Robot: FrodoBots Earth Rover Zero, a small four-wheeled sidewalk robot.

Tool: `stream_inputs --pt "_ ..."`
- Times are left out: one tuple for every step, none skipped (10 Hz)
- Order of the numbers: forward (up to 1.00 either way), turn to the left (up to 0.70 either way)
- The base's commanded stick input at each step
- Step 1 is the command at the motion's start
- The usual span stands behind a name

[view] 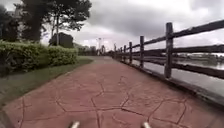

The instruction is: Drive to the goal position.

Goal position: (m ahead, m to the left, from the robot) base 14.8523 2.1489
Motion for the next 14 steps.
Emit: stream_inputs --pt "0.50 0.00" --pt "0.50 0.00" --pt "0.50 0.00" --pt "0.50 0.00" --pt "0.50 0.00" --pt "0.50 0.00" --pt "0.50 0.00" --pt "0.50 0.00" --pt "0.50 0.00" --pt "0.50 0.00" --pt "0.50 0.00" --pt "0.50 0.00" --pt "0.50 0.00" --pt "0.50 0.00"
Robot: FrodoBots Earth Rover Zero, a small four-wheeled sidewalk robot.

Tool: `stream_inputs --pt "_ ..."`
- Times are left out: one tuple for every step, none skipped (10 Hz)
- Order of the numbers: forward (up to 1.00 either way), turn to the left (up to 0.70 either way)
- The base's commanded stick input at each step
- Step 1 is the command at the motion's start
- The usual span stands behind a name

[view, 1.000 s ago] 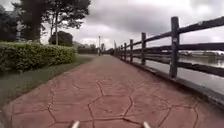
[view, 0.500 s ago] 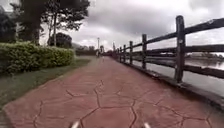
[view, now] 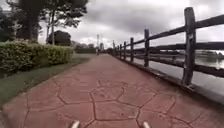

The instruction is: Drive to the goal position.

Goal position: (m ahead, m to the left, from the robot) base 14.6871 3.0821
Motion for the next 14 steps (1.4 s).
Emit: stream_inputs --pt "0.50 0.00" --pt "0.50 0.00" --pt "0.50 0.00" --pt "0.50 0.00" --pt "0.50 0.00" --pt "0.50 0.00" --pt "0.50 0.00" --pt "0.50 0.00" --pt "0.50 0.00" --pt "0.50 0.00" --pt "0.50 0.00" --pt "0.50 0.00" --pt "0.50 0.00" --pt "0.50 0.00"
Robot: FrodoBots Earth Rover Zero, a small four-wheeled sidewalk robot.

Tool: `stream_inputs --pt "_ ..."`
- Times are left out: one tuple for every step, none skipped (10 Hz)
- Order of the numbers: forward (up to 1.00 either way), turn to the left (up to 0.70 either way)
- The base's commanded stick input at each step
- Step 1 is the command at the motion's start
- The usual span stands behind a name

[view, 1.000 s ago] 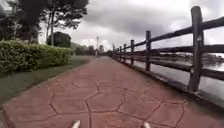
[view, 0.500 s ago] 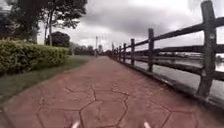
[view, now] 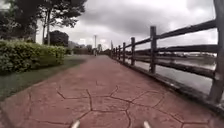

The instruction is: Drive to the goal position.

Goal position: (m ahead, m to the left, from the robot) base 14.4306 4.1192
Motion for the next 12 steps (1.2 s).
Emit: stream_inputs --pt "0.50 0.00" --pt "0.50 0.00" --pt "0.50 0.00" --pt "0.50 0.00" --pt "0.50 0.00" --pt "0.50 0.00" --pt "0.50 0.00" --pt "0.50 0.00" --pt "0.50 0.00" --pt "0.50 0.00" --pt "0.50 0.00" --pt "0.50 0.00"
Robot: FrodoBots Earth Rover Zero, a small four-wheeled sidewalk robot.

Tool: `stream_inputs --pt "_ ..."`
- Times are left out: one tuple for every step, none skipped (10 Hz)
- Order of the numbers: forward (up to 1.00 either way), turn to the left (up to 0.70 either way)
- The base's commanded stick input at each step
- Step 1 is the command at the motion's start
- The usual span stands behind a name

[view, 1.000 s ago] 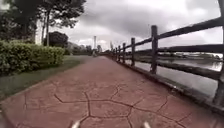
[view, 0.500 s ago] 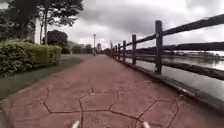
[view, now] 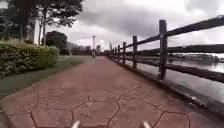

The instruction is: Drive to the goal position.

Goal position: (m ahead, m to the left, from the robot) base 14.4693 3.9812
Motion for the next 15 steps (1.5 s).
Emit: stream_inputs --pt "0.50 0.00" --pt "0.50 0.00" --pt "0.50 0.00" --pt "0.50 0.00" --pt "0.50 0.00" --pt "0.50 0.00" --pt "0.50 0.00" --pt "0.50 0.00" --pt "0.50 0.00" --pt "0.50 0.00" --pt "0.50 0.00" --pt "0.50 0.00" --pt "0.50 0.00" --pt "0.50 0.00" --pt "0.50 0.00"
